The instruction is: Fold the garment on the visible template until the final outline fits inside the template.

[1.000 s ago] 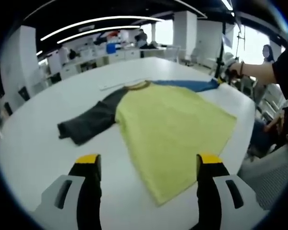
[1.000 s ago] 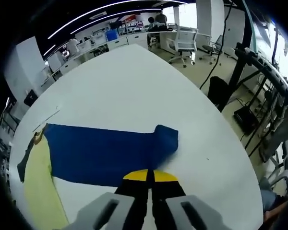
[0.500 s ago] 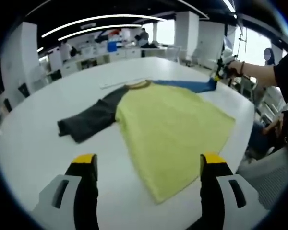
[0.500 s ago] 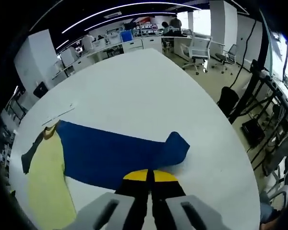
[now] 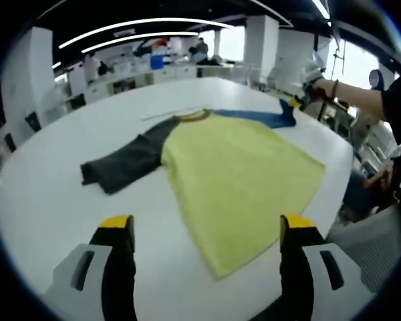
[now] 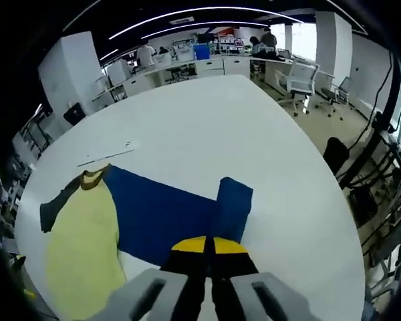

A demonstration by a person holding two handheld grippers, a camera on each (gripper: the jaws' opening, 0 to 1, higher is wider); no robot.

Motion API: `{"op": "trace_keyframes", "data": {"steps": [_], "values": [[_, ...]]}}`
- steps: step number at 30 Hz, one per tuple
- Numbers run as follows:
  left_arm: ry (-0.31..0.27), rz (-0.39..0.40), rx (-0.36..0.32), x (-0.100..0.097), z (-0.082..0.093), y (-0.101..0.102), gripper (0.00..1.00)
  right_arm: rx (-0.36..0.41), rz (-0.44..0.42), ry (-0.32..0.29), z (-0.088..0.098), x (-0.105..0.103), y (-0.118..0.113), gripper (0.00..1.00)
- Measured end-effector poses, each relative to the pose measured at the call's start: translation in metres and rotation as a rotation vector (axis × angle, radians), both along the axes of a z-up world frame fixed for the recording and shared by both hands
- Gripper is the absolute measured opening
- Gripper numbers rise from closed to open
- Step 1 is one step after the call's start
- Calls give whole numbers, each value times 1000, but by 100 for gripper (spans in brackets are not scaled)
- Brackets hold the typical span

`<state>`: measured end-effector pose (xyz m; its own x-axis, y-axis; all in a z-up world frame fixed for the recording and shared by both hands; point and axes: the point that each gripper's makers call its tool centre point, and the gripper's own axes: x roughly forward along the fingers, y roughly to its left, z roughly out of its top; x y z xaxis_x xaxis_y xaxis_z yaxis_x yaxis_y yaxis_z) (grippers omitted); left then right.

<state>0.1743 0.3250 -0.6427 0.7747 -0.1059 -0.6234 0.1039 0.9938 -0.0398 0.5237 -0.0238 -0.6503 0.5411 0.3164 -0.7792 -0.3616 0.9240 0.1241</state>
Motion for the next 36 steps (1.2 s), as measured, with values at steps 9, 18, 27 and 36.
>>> {"op": "trace_keyframes", "data": {"steps": [9,18,27,36], "values": [[2,1,-9,-3,0,-1,89,24,75,-9,7,6,35,0],[-5,8,-15,-7,2,1,89,56,124,-9,12,2,69,0],[-4,2,-19,-9,1,0,90,70,185,-12,16,-11,105,0],[-6,-3,-25,-10,0,0,91,84,228,-15,23,-23,133,0]]}}
